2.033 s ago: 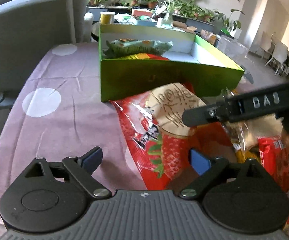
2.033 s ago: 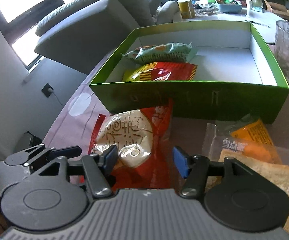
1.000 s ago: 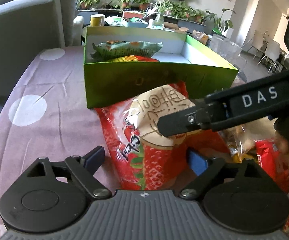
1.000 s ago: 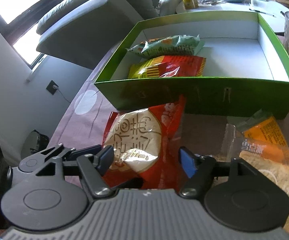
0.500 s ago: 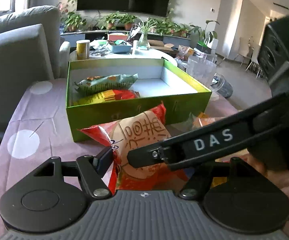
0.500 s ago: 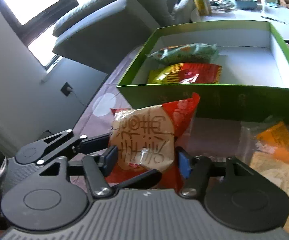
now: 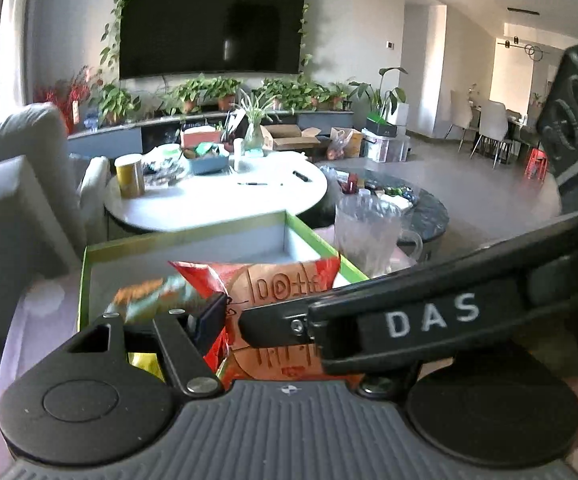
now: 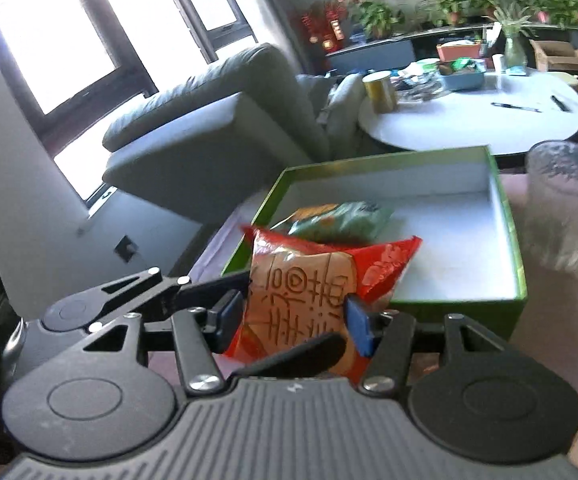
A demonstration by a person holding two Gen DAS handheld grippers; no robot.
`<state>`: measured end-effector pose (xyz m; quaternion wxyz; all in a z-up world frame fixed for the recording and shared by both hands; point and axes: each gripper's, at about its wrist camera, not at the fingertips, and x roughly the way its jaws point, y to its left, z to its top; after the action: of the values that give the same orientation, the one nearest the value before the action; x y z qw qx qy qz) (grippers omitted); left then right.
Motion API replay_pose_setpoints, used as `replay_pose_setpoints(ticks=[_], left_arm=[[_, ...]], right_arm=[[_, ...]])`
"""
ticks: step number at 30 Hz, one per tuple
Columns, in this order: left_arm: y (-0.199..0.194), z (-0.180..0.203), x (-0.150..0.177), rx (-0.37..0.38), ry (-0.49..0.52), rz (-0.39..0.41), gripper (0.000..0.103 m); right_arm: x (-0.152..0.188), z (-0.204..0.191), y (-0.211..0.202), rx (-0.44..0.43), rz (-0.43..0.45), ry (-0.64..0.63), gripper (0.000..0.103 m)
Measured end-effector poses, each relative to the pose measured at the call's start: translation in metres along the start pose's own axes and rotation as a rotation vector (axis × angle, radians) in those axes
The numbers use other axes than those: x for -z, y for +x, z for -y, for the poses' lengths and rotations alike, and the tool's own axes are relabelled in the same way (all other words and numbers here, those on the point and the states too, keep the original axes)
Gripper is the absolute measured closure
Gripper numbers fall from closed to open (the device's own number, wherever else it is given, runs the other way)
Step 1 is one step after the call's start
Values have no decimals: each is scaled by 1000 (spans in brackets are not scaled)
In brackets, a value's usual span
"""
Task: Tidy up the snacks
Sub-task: 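Carry the red cookie bag into the green box and open the right tool, then move the right tool toward the clear bread packet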
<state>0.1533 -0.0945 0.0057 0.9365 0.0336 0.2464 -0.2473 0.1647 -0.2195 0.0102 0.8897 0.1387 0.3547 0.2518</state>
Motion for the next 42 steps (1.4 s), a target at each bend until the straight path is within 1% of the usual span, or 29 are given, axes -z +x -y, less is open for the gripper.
replay_pose_setpoints(ticks=[3,6,11,14,16,17,18,20,23,24,26,28,34,42], left_arm=[[15,1,-14,11,-14,4,38],[27,2,-23,19,-13,19,38],[49,-1,-32,31,-33,36,40],[67,-3,-31,17,-52,4,38],[78,-3,-22,-29,-33,-38,38],[79,-3,-16,-41,-21,-53,38],[82,-5,-10,-49,-12,-68,37],[81,-9,-1,-61,-20,-92,37],[76,-14,8,-70,-48,-112,37],[73,-15,10,-72,-51,-112,36],[66,-15,13,-77,-48,-103,30],[60,-13,14,-84,-40,-97,30],[45,-7,19,-80,-31,-98,28],[32,2,26,-94,-26,-113,26]], right_arm=[[-12,10,-2,20,40,2,51],[-23,22,1,29,62,16,50],[-35,36,3,39,101,18,50],[-39,46,10,50,113,10,51],[-38,53,17,80,113,4,51],[-35,57,20,102,107,14,51],[-33,61,20,107,105,23,51],[-27,70,21,101,91,42,51],[-19,77,20,118,68,59,51],[-17,79,19,121,61,63,51],[-14,80,15,122,53,71,51],[-11,80,11,122,50,79,51],[-2,76,-4,127,59,86,51],[12,63,-20,135,64,65,51]])
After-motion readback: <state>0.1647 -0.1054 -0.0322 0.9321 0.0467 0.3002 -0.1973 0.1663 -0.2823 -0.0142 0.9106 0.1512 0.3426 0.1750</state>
